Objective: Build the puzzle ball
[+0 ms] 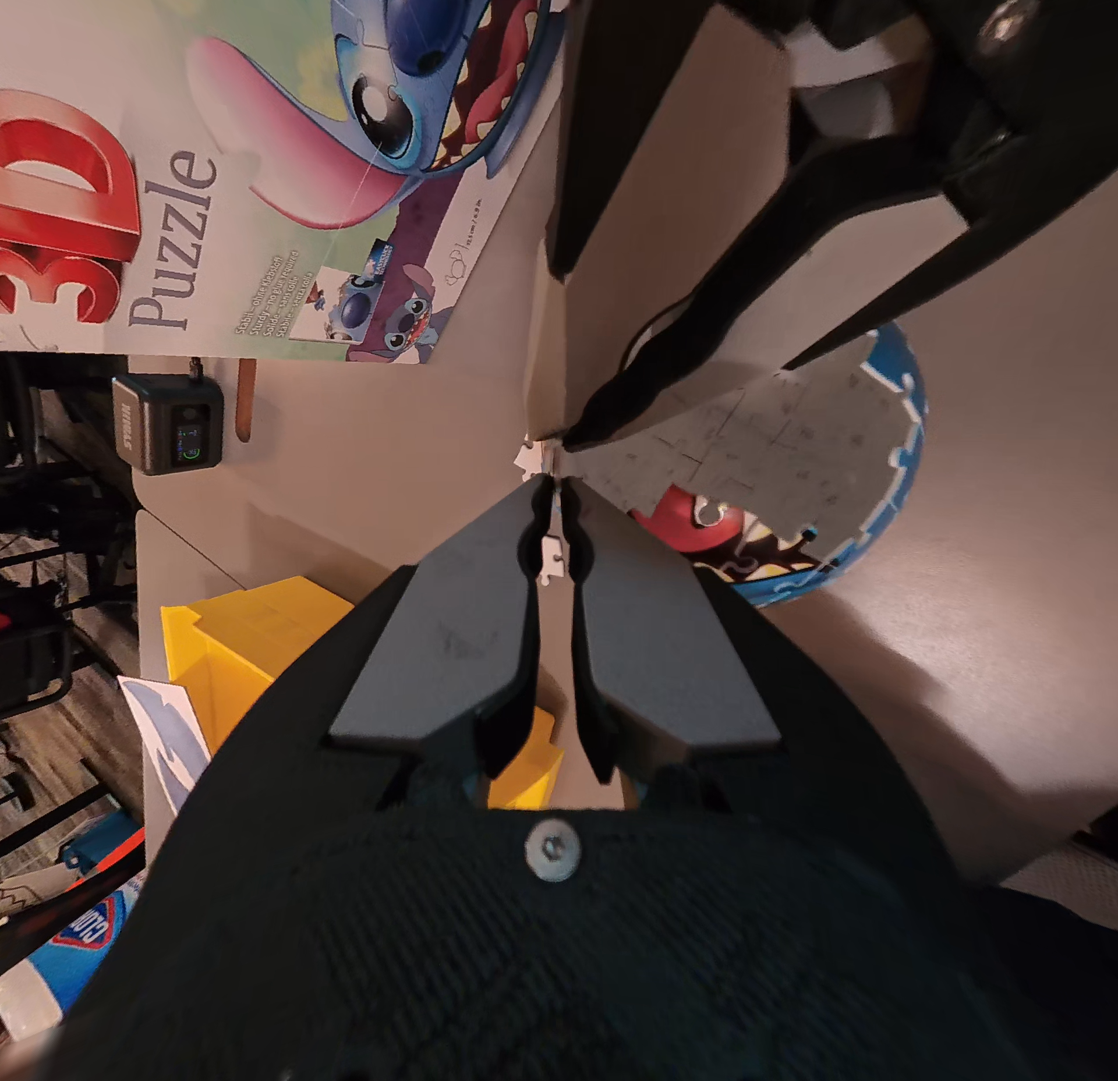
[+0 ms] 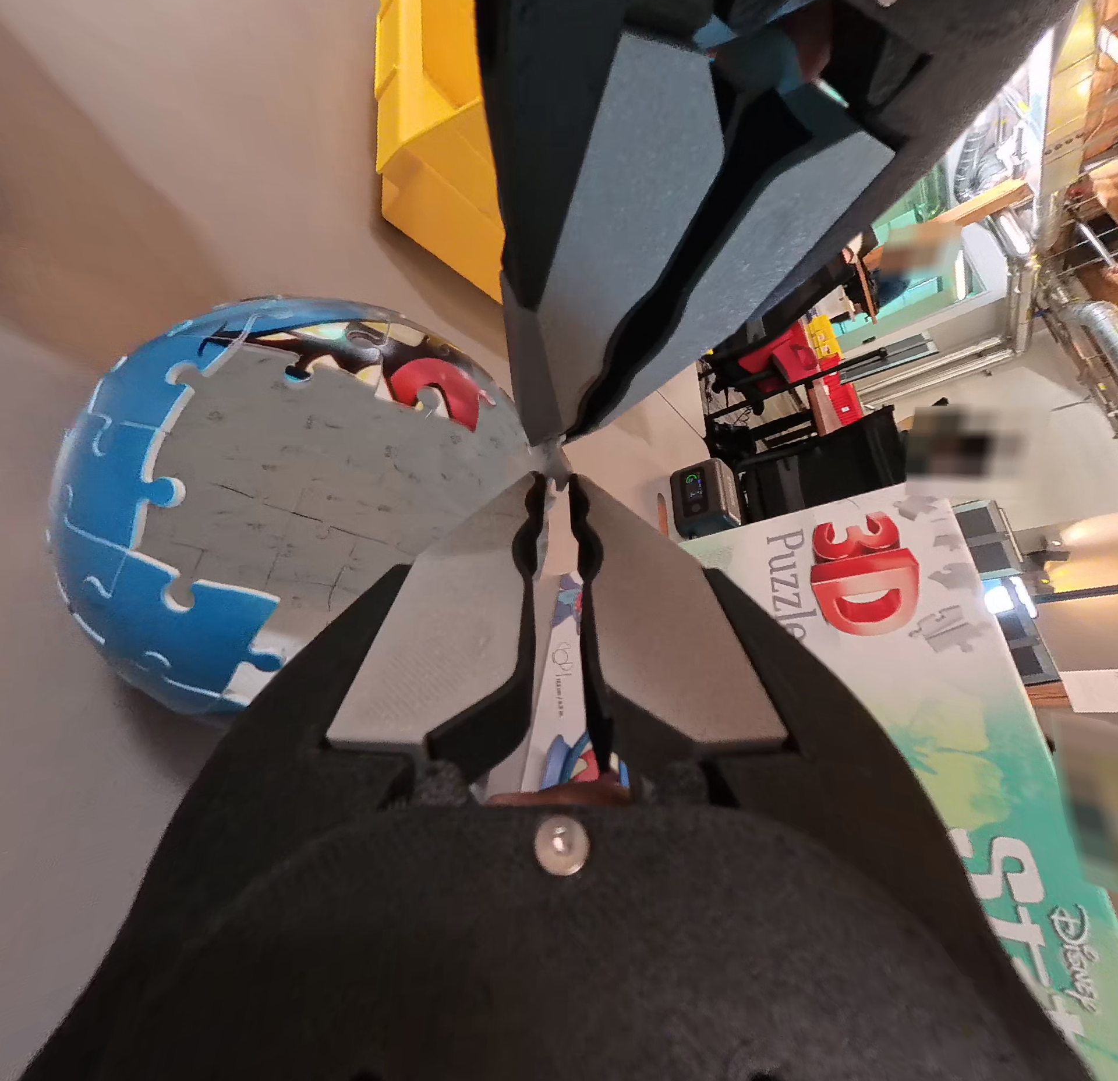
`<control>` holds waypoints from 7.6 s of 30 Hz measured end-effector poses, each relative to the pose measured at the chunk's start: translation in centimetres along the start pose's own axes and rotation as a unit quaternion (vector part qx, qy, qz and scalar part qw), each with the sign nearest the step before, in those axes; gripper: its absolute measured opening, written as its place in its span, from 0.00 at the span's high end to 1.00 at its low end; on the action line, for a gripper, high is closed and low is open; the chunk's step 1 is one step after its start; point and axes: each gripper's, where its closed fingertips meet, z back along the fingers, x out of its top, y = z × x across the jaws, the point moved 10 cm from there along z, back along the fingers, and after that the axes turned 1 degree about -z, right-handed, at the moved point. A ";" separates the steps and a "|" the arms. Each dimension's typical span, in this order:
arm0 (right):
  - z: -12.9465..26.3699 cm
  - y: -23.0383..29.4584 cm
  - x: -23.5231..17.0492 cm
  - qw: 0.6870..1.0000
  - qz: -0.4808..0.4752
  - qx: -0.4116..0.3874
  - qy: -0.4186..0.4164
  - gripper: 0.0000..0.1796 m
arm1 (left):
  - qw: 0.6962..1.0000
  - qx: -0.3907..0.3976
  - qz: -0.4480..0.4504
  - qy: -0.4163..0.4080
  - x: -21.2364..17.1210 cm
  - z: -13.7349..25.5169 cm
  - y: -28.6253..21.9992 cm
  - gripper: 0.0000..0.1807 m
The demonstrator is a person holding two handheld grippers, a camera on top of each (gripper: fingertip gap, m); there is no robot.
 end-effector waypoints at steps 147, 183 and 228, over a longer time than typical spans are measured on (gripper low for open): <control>-3.1 -1.8 -0.5 0.978 0.111 0.171 -0.038 0.98 | 0.882 -0.298 0.200 -0.307 -7.1 -3.0 1.7 0.59; -4.0 -2.7 -0.3 0.962 0.132 0.237 -0.033 1.00 | 0.882 -0.298 0.202 -0.305 -7.2 -3.1 1.8 0.58; -5.8 -2.0 -0.9 0.972 0.134 0.191 -0.038 0.97 | 0.854 -0.317 0.265 -0.316 -10.8 -2.2 2.2 0.59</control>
